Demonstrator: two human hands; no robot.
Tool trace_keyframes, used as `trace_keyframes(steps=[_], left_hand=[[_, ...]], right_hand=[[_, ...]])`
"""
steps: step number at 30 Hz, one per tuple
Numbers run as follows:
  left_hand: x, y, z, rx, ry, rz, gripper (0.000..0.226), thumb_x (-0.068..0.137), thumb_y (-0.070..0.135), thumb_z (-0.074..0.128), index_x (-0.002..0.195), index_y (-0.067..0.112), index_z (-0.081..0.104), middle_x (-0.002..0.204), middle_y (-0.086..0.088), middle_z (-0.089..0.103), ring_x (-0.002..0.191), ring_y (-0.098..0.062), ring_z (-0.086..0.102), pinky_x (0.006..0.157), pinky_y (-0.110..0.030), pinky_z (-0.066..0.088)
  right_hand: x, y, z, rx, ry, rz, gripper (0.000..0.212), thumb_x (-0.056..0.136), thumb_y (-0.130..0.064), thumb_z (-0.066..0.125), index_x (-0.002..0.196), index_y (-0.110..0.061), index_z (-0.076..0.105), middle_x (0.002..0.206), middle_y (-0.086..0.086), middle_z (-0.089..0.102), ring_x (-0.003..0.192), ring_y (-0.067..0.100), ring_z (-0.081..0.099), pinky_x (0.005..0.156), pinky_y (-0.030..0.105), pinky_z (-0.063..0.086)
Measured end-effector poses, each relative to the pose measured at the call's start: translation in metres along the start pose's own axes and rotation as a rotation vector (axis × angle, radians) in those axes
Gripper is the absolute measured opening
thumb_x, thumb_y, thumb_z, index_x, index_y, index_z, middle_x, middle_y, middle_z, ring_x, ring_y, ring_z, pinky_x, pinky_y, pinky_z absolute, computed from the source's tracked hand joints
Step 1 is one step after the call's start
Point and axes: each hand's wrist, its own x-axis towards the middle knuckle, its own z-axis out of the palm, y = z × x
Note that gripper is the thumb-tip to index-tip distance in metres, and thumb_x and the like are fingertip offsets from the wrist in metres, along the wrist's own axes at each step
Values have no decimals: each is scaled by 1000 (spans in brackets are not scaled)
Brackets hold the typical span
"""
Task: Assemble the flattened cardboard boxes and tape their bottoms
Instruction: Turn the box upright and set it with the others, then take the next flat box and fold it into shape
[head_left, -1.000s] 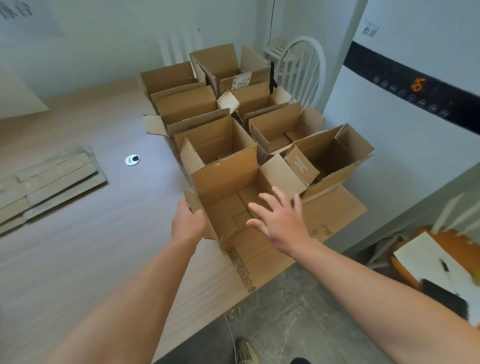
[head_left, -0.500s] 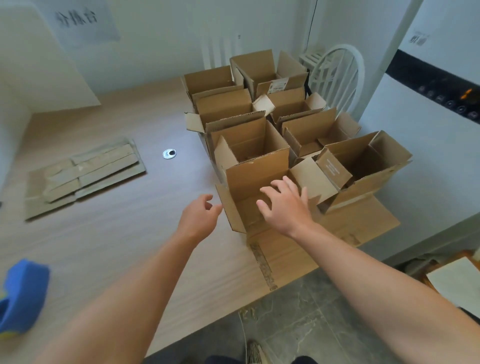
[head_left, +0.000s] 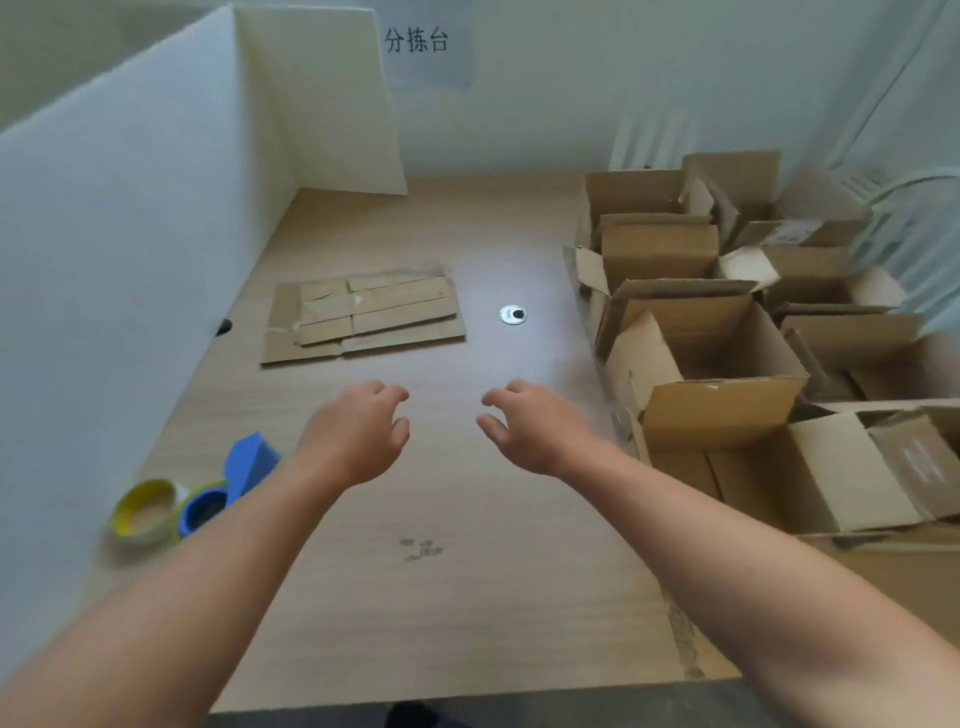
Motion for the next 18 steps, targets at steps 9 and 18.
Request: trace_keyframes(steps=[9,18], left_hand=[[109,-142,-11,88,-66,-85,40,96,34,43,134,24,53,134,0,54,121,-24,49,91,-39,41],[232,-223,20,78,-163,-138,43,98,35,41,137,21,52,139,-3,50,125,-28,46,101,-42,40]], right_hand=[[173,-57,23,-51,-103,122,37,100,-47,40,121,-24,60,126,1,57,115,27,54,78,36,36],[306,-52,47,-169,-148,304,29,99,-40,39,103,-17,57,116,7,59,100,30,50,76,37,37]])
